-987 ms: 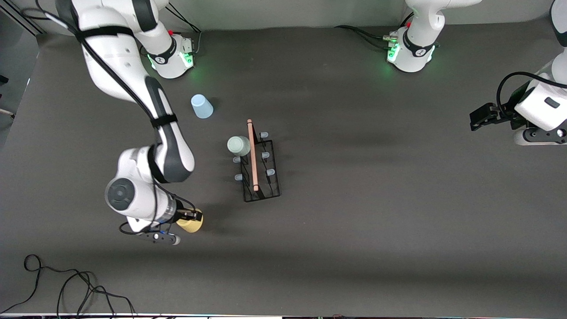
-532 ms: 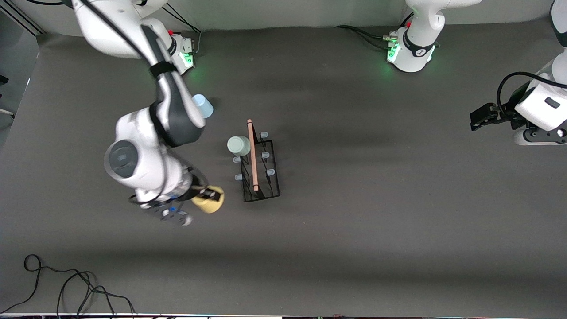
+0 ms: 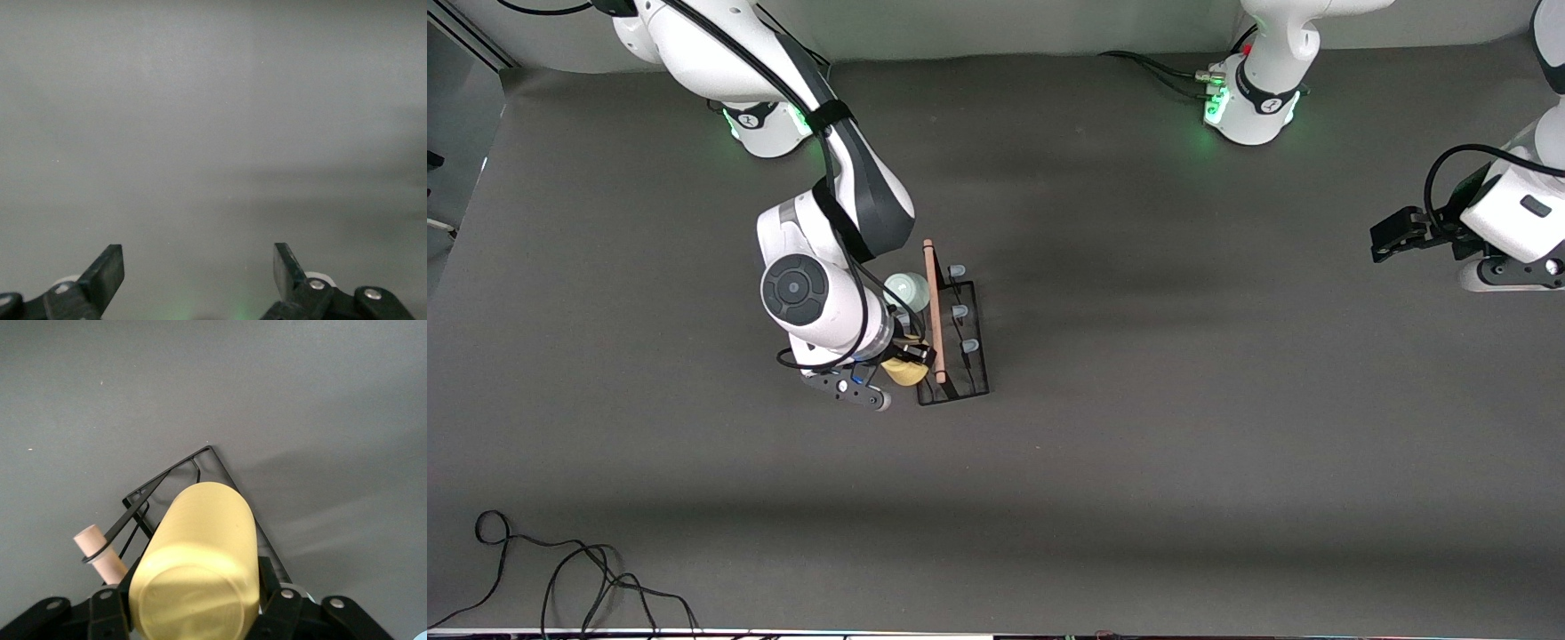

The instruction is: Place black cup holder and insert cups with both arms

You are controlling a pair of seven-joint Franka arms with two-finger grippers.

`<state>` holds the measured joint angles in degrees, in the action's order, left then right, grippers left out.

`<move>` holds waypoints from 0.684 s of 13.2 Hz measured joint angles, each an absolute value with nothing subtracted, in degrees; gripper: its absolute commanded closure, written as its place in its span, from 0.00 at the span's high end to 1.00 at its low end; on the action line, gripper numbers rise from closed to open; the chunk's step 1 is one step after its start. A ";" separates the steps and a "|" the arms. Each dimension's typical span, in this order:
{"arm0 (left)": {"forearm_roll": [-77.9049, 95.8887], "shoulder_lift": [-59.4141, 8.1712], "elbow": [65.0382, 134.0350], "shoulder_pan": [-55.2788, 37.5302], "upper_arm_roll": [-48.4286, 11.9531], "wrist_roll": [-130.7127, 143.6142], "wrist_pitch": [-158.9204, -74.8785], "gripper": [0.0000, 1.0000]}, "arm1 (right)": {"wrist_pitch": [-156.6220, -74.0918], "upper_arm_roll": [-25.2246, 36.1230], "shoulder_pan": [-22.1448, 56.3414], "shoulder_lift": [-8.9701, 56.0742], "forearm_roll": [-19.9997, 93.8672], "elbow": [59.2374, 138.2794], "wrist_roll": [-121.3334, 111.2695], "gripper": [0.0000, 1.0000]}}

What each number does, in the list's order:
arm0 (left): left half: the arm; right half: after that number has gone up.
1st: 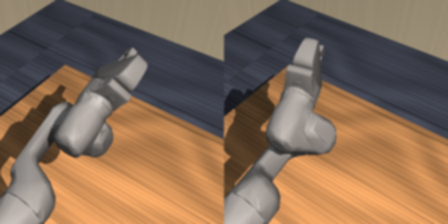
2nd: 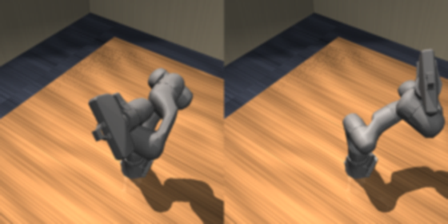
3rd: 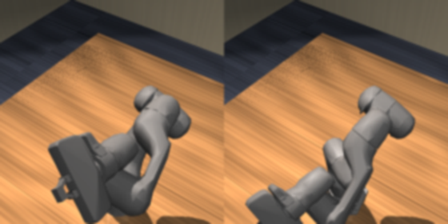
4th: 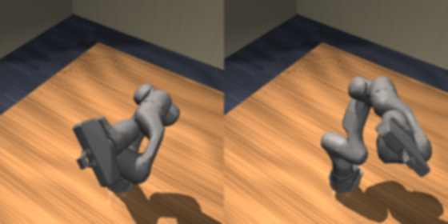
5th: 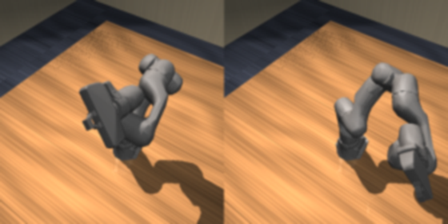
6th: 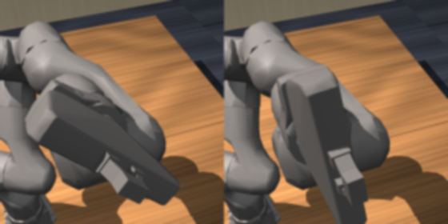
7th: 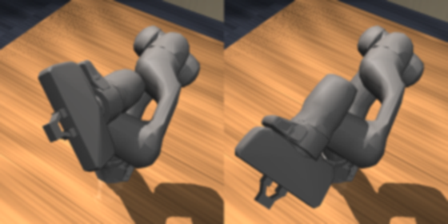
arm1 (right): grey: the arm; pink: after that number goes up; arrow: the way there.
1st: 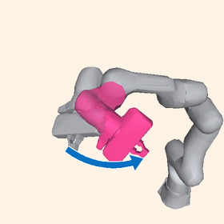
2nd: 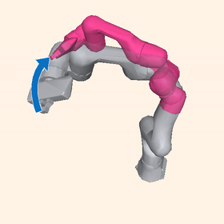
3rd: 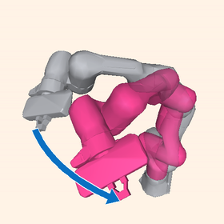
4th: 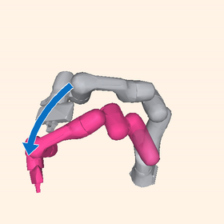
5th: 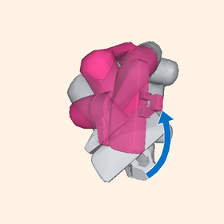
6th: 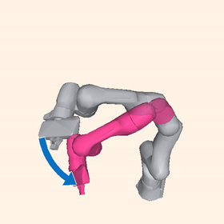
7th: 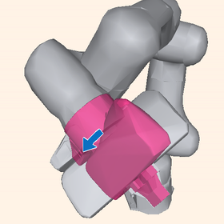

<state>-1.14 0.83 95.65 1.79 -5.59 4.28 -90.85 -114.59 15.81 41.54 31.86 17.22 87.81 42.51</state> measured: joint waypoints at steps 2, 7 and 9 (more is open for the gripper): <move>-1.14 0.82 95.64 1.79 -5.59 4.28 -90.85 1.00 | -115.66 15.81 41.67 31.89 17.22 88.70 42.76 1.00; -1.14 0.82 95.65 1.79 -5.59 4.28 -90.85 1.00 | -115.96 16.39 41.67 31.50 17.22 88.89 42.86 1.00; -1.15 0.82 95.65 1.79 -5.58 4.28 -90.85 1.00 | -114.82 17.91 41.68 30.23 17.19 88.22 42.75 1.00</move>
